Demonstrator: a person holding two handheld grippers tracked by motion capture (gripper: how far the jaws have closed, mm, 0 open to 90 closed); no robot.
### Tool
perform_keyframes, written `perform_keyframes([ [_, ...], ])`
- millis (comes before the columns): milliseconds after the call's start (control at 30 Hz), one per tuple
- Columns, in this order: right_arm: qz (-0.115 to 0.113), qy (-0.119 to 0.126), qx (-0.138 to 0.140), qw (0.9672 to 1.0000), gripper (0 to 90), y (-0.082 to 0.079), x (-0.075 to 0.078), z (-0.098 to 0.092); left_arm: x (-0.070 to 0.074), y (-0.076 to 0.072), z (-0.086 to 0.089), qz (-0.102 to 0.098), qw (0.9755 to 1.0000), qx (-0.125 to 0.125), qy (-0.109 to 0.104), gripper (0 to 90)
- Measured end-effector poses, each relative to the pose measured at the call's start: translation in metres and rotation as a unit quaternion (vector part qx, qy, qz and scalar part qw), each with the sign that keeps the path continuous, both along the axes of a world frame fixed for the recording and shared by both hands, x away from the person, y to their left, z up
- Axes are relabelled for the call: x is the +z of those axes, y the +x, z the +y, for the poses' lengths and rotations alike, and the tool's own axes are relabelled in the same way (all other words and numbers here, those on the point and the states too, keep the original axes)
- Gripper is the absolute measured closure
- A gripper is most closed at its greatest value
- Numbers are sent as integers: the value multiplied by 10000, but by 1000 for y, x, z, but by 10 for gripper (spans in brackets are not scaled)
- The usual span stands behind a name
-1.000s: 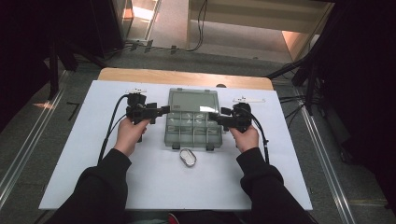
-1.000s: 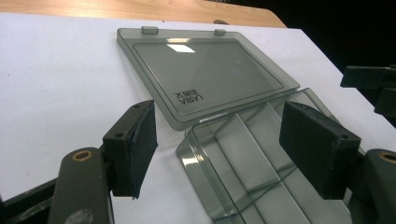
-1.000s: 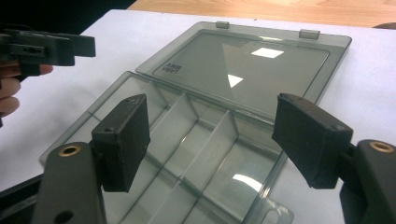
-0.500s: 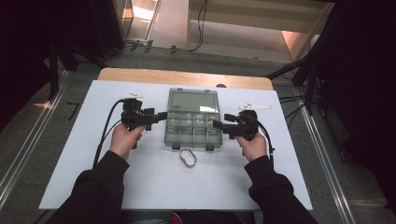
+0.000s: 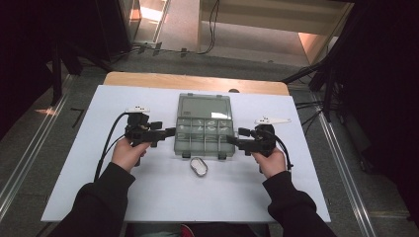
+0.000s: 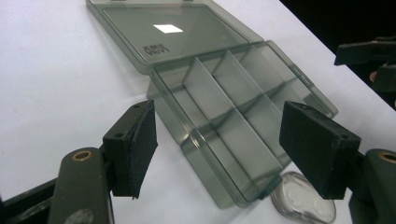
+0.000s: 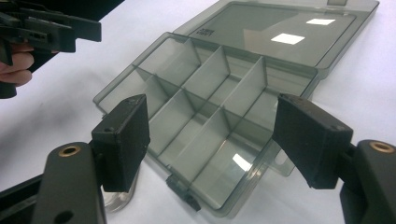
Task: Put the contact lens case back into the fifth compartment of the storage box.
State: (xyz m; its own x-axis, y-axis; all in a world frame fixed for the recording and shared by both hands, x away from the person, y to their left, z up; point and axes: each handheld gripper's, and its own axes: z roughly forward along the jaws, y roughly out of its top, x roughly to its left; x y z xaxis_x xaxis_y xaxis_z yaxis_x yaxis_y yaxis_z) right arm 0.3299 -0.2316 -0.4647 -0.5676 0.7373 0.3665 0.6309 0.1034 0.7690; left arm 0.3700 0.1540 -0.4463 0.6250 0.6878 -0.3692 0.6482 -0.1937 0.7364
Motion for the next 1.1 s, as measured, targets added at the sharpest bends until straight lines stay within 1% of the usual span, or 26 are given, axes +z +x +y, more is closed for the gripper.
perform_keyframes([
  [67,21,35,35,10000,251,-3,0,0,0,-3,1,14,10000,-36,-23,279],
  [133,29,89,71,9999,252,-6,0,1,0,-7,2,9,10000,-86,17,280],
  [200,-18,17,99,9999,251,-10,0,1,0,-10,2,19,9999,-128,48,279],
  [233,-32,20,109,9999,251,-11,0,1,-1,-11,3,22,9999,-154,28,280],
  [400,3,33,166,9999,251,-19,0,1,-2,-20,3,28,9995,-295,95,280],
  [433,40,43,179,9998,251,-20,0,0,-3,-21,3,15,9994,-320,102,279],
  [633,55,48,274,9996,251,-29,-1,1,-5,-29,5,81,9990,-445,57,280],
  [700,64,6,306,9995,251,-33,-2,2,-5,-31,7,90,9988,-471,56,280],
  [800,116,53,359,9993,251,-37,-4,2,-5,-35,9,88,9986,-514,12,280],
  [967,155,52,417,9990,251,-44,-6,3,-7,-43,12,119,9982,-585,61,280],
  [1100,193,74,468,9987,251,-49,-8,3,-8,-49,15,116,9979,-628,44,279],
])
